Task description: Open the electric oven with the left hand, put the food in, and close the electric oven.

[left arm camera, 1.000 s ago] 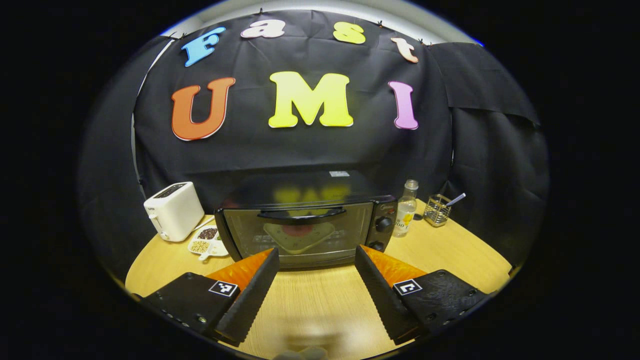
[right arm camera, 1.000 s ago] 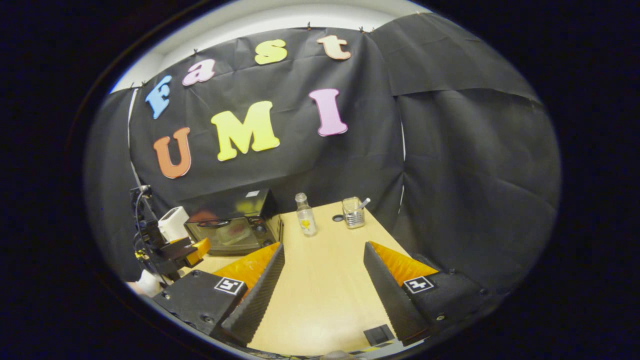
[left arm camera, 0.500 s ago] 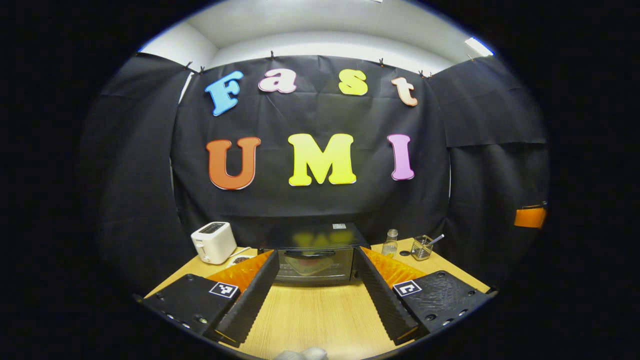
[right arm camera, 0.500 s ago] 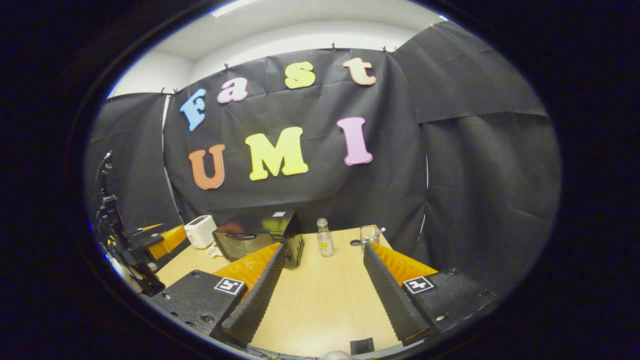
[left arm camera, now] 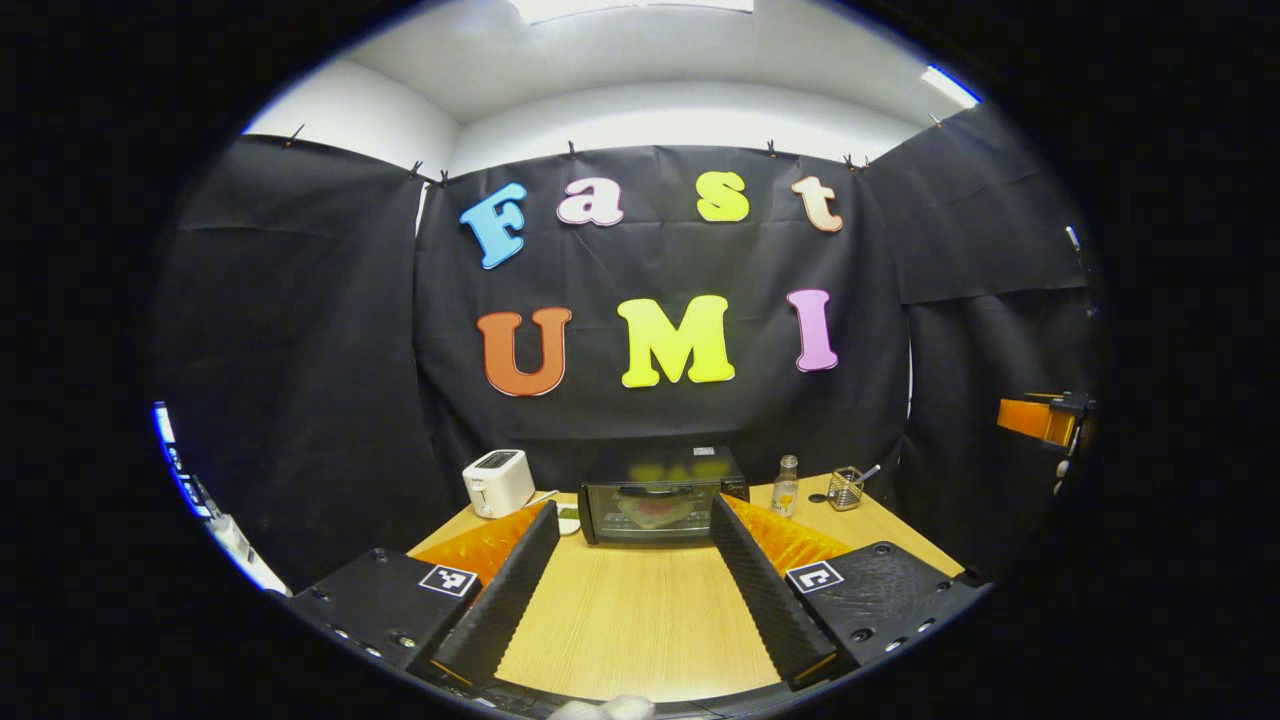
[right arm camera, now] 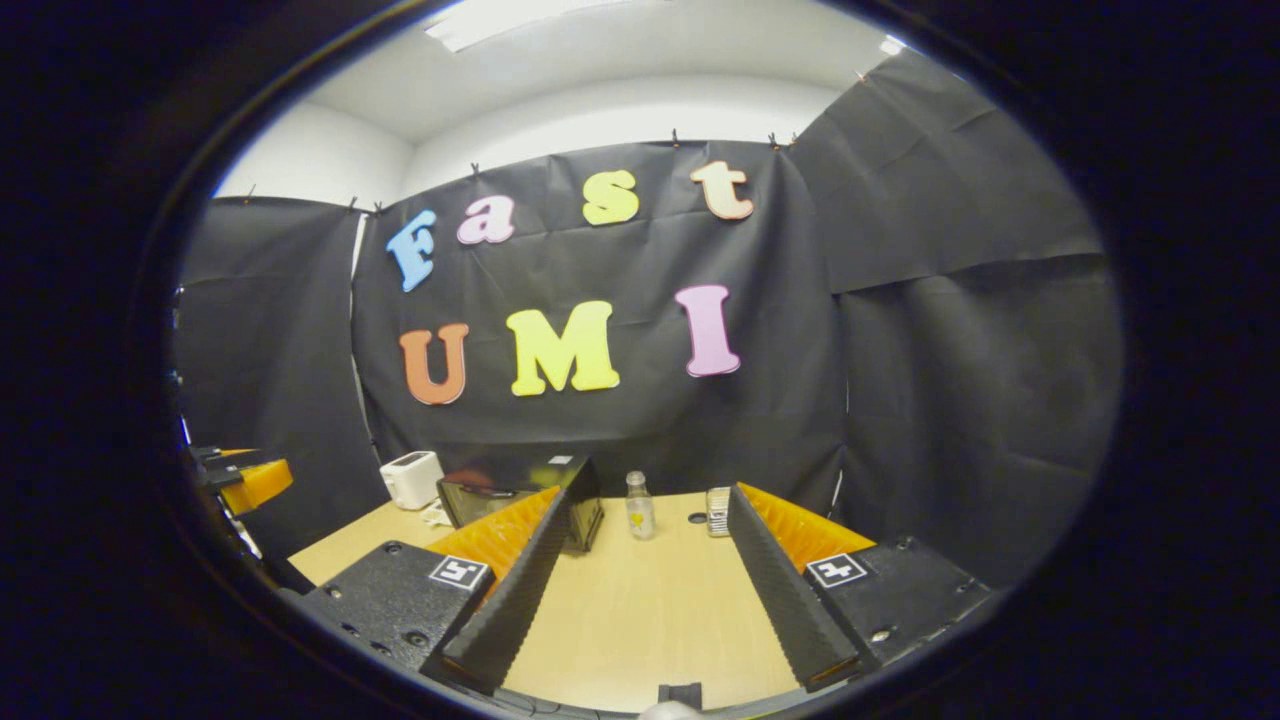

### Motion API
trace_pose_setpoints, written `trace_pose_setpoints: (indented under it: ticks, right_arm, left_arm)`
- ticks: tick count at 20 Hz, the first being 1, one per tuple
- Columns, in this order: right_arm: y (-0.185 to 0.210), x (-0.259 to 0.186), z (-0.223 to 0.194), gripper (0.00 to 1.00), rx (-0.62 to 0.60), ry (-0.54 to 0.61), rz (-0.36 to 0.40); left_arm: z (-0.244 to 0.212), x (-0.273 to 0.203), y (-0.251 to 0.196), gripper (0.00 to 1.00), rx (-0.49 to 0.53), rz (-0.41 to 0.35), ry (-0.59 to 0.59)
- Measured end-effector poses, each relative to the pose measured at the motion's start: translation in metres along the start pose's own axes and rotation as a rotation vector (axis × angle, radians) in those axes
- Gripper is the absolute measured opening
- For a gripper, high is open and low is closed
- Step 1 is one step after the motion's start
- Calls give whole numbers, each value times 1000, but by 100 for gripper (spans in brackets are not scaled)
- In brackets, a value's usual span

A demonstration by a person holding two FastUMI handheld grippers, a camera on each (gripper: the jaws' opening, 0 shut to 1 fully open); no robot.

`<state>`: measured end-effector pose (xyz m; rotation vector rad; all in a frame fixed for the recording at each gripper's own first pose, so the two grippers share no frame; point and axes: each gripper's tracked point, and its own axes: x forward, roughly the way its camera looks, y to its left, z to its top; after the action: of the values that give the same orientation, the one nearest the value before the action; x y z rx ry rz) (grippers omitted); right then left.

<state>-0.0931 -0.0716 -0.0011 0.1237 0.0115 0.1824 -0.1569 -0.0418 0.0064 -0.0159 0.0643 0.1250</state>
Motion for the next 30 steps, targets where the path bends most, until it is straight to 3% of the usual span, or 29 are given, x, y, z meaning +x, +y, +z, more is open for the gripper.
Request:
trace_pose_setpoints:
  ticks: [3,4,6,8,11,12,15,16,17,18,21,22,25,28,29,30]
  right_arm:
    - [11,-12,2,96,-31,-10,4]
    - [15,-15,7,100,-48,-16,-3]
    - [24,-21,8,96,-81,-19,-6]
    - [36,-25,13,100,-93,-23,-10]
    - [49,-33,14,96,-78,-27,-17]
    - [52,-34,14,100,-80,-23,-22]
    - [54,-39,18,96,-69,-30,-53]
    - [55,-40,19,100,-61,-33,-61]
    - [56,-42,17,96,-56,-31,-69]
    - [57,-43,17,100,-56,-28,-76]
    - [60,-44,18,96,-72,-28,-103]
    - [62,-44,18,100,-73,-29,-106]
    - [69,-44,18,100,-69,-32,-119]
    - [76,-43,17,96,-70,-33,-129]
    - [79,-43,17,96,-71,-33,-129]
    - [80,-42,17,96,-73,-37,-131]
  left_arm:
    - [11,-2,3,96,-16,-14,-14]
    - [13,1,4,96,-19,-18,-22]
    - [13,-1,4,97,-35,-32,-14]
    - [18,-2,7,96,-33,-37,-29]
    - [22,-5,12,96,-26,-46,-44]
    - [22,-6,13,96,-23,-53,-44]
    - [28,-8,19,96,-25,-76,-59]
    - [28,-8,20,96,-27,-84,-56]
    - [29,-8,23,96,-30,-85,-63]
    - [30,-7,26,96,-35,-87,-61]
    - [26,-4,32,96,-33,-100,-58]
    - [25,-3,35,96,-31,-103,-57]
    - [21,1,40,96,-39,-119,-48]
    - [23,5,51,96,-33,-112,-59]
    - [22,6,52,100,-29,-111,-59]
    - [22,7,54,96,-29,-112,-59]
